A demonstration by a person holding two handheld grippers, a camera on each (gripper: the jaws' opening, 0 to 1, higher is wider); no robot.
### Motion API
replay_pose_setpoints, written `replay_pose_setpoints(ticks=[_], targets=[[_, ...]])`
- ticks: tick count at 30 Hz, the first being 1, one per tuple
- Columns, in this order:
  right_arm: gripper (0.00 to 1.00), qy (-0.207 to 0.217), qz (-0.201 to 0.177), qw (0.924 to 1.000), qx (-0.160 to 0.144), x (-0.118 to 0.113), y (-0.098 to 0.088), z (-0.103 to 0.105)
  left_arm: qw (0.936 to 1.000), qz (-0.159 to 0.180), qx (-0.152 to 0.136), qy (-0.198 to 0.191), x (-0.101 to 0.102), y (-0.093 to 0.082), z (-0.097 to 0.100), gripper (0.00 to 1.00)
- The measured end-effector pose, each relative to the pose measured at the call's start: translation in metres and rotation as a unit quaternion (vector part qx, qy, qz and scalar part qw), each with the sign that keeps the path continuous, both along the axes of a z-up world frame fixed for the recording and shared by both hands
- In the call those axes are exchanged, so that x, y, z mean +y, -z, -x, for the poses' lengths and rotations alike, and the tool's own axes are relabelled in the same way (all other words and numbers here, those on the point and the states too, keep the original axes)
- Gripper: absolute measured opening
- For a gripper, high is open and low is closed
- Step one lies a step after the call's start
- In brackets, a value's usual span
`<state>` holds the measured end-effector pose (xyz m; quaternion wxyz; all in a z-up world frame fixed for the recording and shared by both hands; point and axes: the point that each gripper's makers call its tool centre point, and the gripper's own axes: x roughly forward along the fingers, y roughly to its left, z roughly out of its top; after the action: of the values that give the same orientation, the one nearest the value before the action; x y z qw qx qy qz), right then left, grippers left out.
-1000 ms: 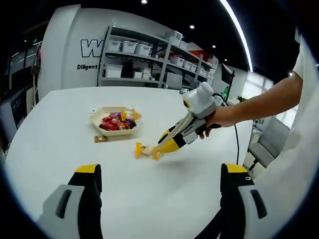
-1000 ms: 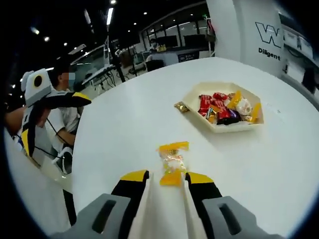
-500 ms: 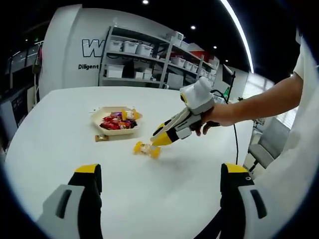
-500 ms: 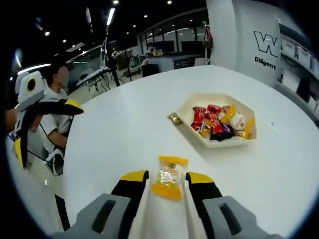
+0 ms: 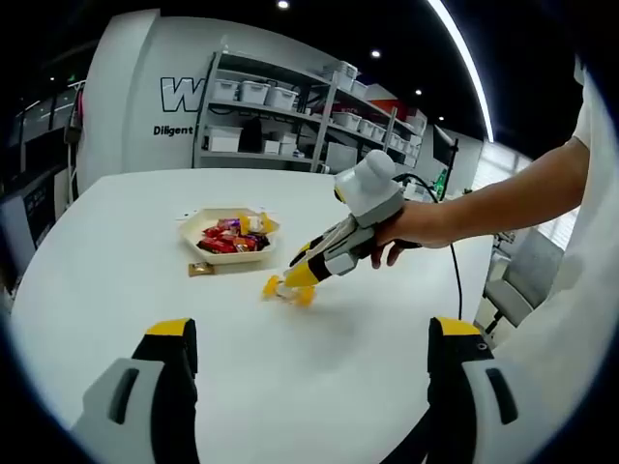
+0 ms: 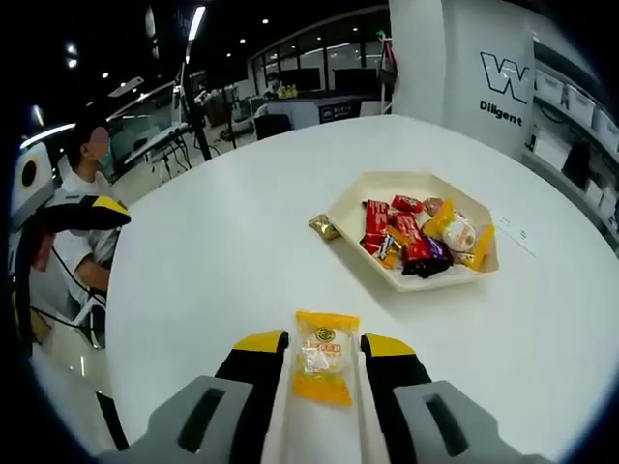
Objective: Place the target food into the container with the food tongs after gripping and lifting it, then release it inside without dropping or visibly crushing the food.
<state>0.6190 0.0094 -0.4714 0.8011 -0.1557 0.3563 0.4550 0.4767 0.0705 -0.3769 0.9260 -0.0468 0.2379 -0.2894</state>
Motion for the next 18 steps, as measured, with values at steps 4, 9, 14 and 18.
replay_pose_setpoints(ticks=[4, 9, 14, 18], targets=[[0.25, 0.003, 0.011, 0.9999, 0.001, -0.0015, 0.0045, 0.0026, 1.0, -0.001, 0.0, -0.001, 0.0014, 0.0005, -0.0008, 0.96], [0.23, 0.008, 0.016, 0.9998, 0.003, -0.0019, 0.0072, 0.0023, 1.0, 0.0, 0.0, -0.001, 0.0018, 0.0007, -0.001, 0.96], [0.22, 0.033, 0.02, 0.999, 0.024, -0.0034, 0.0096, 0.0047, 1.0, -0.001, 0.0, 0.0, 0.0024, 0.0003, -0.0015, 0.96], [0.22, 0.046, 0.013, 0.9984, 0.032, -0.004, 0.0088, 0.0034, 1.0, -0.001, 0.0, -0.002, 0.0035, 0.0, -0.0015, 0.96]])
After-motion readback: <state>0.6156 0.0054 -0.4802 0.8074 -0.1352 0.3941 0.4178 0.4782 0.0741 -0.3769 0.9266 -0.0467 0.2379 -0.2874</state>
